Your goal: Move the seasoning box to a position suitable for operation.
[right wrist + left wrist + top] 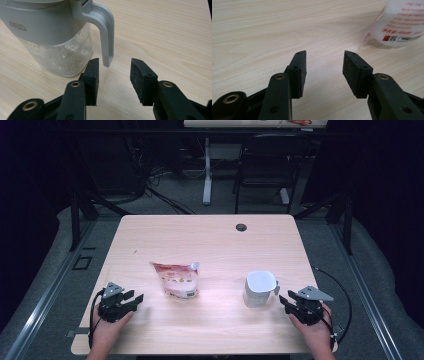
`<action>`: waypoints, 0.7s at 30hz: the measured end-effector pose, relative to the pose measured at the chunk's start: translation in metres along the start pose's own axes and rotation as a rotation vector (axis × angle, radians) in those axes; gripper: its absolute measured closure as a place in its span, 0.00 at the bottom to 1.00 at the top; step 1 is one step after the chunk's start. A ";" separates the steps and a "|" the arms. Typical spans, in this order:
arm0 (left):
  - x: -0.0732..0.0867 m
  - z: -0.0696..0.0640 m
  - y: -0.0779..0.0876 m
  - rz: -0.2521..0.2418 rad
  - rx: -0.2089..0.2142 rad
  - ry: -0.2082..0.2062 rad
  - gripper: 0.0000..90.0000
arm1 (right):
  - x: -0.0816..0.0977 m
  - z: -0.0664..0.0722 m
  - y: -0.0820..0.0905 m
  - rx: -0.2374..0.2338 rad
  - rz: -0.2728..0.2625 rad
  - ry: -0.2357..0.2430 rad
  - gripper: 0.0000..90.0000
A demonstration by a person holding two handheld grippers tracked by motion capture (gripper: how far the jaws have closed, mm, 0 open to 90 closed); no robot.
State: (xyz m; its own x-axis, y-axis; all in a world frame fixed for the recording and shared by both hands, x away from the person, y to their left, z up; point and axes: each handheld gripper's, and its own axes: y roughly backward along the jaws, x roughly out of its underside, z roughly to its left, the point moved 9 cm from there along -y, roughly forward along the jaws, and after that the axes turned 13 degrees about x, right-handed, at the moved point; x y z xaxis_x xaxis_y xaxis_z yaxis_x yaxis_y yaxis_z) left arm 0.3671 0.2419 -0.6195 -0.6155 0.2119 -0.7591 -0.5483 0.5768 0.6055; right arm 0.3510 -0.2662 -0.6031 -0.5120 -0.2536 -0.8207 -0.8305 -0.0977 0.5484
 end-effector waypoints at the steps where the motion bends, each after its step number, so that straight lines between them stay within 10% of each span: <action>1: 0.000 0.001 0.001 -0.006 -0.006 0.008 0.62 | 0.000 -0.001 0.001 0.009 0.002 0.001 0.66; 21: 0.004 -0.004 0.011 -0.030 0.007 0.005 0.64 | -0.021 0.001 0.015 -0.004 -0.037 -0.050 0.79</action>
State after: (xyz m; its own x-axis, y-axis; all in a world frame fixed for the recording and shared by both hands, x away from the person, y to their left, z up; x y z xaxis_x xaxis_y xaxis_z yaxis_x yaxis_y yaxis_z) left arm 0.3563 0.2461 -0.6154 -0.6015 0.1907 -0.7757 -0.5623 0.5886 0.5808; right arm 0.3493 -0.2611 -0.5780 -0.4913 -0.2016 -0.8473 -0.8482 -0.1102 0.5181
